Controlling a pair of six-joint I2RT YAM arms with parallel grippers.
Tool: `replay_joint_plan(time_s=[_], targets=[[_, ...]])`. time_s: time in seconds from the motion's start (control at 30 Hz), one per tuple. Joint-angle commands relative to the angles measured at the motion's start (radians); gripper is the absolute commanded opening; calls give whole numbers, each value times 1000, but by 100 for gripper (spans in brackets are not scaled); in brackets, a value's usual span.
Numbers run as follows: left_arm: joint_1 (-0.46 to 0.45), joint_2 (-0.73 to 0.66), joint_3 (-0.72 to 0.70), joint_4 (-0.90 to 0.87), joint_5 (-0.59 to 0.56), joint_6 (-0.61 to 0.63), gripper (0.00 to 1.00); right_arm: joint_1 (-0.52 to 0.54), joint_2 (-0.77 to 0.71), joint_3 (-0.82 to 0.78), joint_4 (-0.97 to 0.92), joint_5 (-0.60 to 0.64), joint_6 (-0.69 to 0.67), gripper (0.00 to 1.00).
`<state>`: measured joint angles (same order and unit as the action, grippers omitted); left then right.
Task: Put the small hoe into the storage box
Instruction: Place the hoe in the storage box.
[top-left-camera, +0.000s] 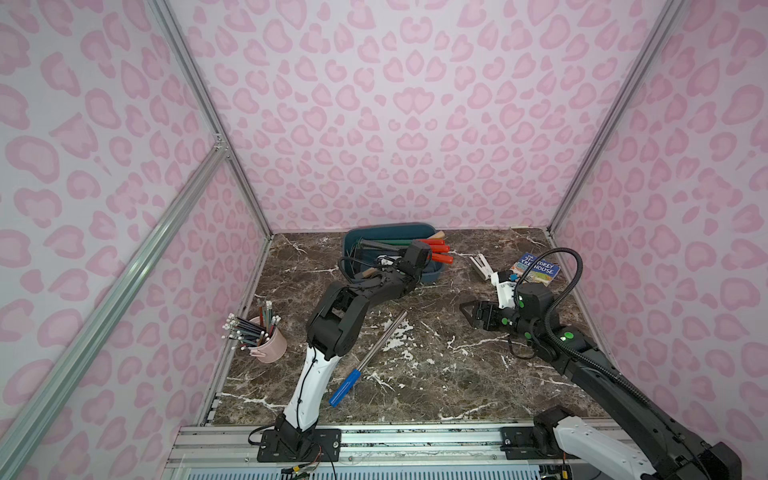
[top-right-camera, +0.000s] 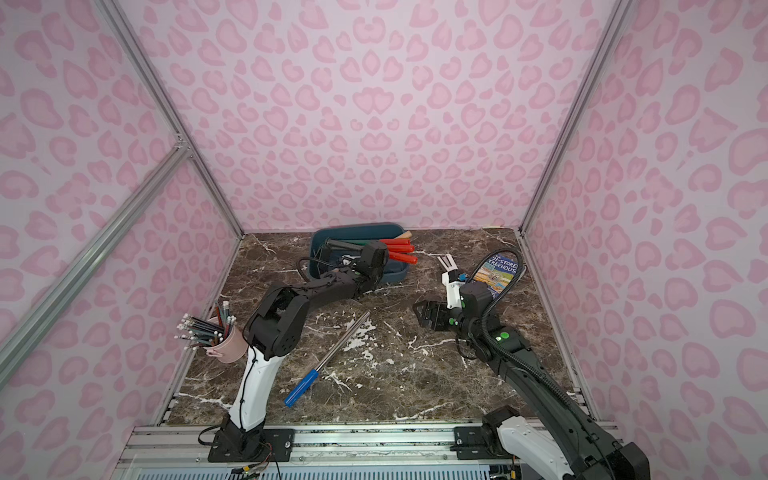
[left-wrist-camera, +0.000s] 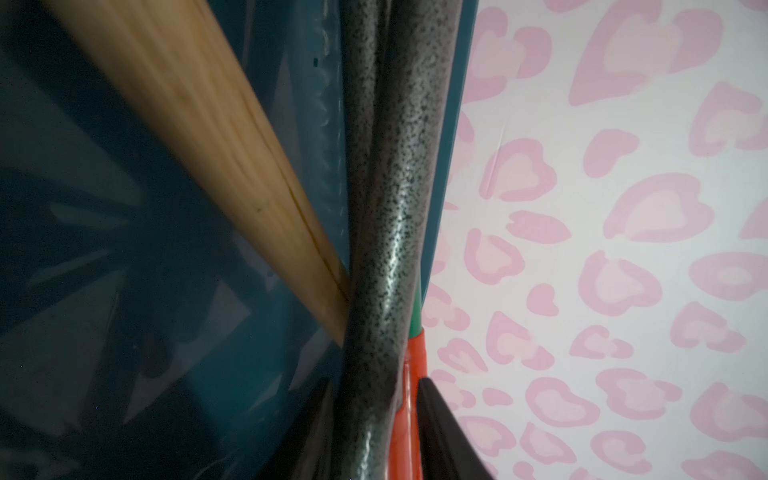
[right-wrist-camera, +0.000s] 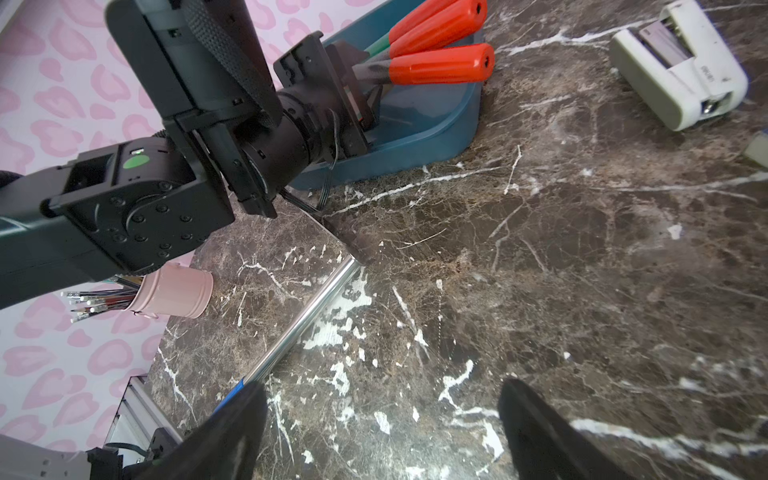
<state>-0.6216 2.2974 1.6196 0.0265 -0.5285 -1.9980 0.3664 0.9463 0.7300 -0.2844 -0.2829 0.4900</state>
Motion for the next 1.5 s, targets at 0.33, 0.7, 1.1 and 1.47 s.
replay_joint_plan(time_s=[0.33,0.7,1.1,1.47], targets=[[2,-19,-15,46,-24,20,47,0,-9,-5,23,0,-1,92],[2,-111,-80,125,-3,160,55,2,-9,-28,61,-35,10,92],[8,-206,-220,292,139,324,57,1,-9,-56,107,-79,7,92],[13,-368,-352,298,244,589,56,2,20,-78,158,-120,3,92]])
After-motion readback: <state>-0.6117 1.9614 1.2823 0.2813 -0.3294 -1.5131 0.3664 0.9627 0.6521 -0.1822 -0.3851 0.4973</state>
